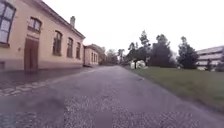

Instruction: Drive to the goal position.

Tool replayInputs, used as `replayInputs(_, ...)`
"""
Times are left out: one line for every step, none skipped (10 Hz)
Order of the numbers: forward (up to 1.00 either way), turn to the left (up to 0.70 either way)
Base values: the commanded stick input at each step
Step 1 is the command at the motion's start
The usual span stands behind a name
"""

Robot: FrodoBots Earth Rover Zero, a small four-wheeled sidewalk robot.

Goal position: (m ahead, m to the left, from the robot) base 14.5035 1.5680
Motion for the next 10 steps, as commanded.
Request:
replayInputs(1.00,0.00)
replayInputs(1.00,0.00)
replayInputs(1.00,0.00)
replayInputs(1.00,0.00)
replayInputs(1.00,0.00)
replayInputs(1.00,0.00)
replayInputs(1.00,0.00)
replayInputs(1.00,0.00)
replayInputs(1.00,0.00)
replayInputs(1.00,0.00)
